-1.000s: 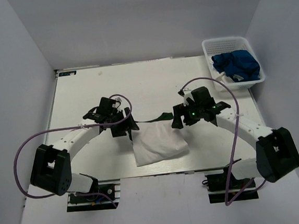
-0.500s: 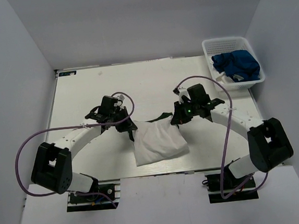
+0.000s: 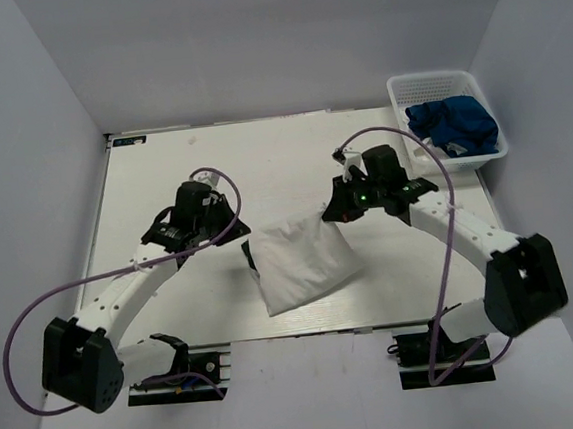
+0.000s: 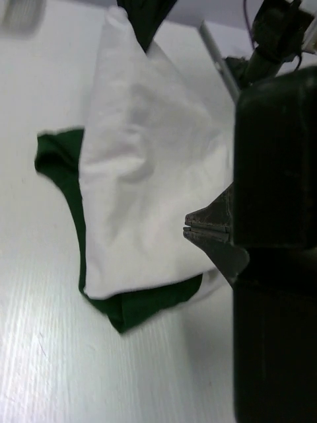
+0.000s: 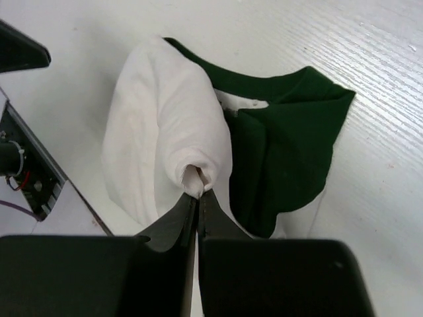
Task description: Fold and stack the t-shirts
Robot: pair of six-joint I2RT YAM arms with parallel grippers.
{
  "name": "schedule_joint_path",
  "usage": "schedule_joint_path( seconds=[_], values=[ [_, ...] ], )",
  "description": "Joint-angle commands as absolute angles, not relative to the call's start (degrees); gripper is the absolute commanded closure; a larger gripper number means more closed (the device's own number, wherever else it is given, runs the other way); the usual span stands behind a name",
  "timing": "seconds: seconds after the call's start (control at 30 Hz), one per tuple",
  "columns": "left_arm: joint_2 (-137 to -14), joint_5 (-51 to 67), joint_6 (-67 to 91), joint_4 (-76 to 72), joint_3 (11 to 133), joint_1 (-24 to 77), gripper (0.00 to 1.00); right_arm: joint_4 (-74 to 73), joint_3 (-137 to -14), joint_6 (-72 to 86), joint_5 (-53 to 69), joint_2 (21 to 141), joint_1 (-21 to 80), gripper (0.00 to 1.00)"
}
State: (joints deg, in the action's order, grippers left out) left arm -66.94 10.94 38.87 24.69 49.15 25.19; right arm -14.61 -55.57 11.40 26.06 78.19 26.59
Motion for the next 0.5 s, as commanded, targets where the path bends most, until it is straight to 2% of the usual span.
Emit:
schedule_joint_path(
  seconds=[0.0, 0.1, 0.13, 0.23, 0.3, 0.33, 0.4, 0.47],
  values=[
    [-70.4, 6.2, 40.0, 26.8, 49.0, 24.8, 1.00, -12.7, -60.3, 12.4, 23.6, 86.3, 25.8, 1.00],
    [-73.8, 7.4, 40.6, 25.3, 48.3, 24.8, 0.98, -13.2, -62.4, 12.4, 23.1, 92.3, 25.5, 1.00],
    [-74.6, 7.4, 40.6, 24.6, 48.3, 24.8, 0.81, -13.6, -63.5, 12.7, 22.2, 93.4, 25.5, 1.00],
    [-77.2, 10.0, 40.0, 23.1, 48.3, 25.5, 0.60, -14.9, -65.6, 14.1, 21.2, 96.1, 25.1, 1.00],
    [-78.5, 10.6, 40.0, 20.8, 46.8, 25.5, 0.58, -13.4, -64.8, 14.8, 21.3, 95.5, 24.9, 1.00],
    [-79.0, 9.8, 40.0, 20.8, 46.8, 25.5, 0.51, -13.2, -64.4, 14.9, 21.6, 95.1, 25.0, 1.00],
    [-80.7, 9.1, 40.0, 20.8, 46.8, 25.5, 0.46, -12.9, -63.5, 15.0, 21.6, 94.2, 25.0, 1.00],
    [-81.2, 8.3, 40.0, 19.1, 46.8, 25.5, 0.44, -12.7, -62.8, 15.0, 22.0, 93.3, 25.0, 1.00]
  ],
)
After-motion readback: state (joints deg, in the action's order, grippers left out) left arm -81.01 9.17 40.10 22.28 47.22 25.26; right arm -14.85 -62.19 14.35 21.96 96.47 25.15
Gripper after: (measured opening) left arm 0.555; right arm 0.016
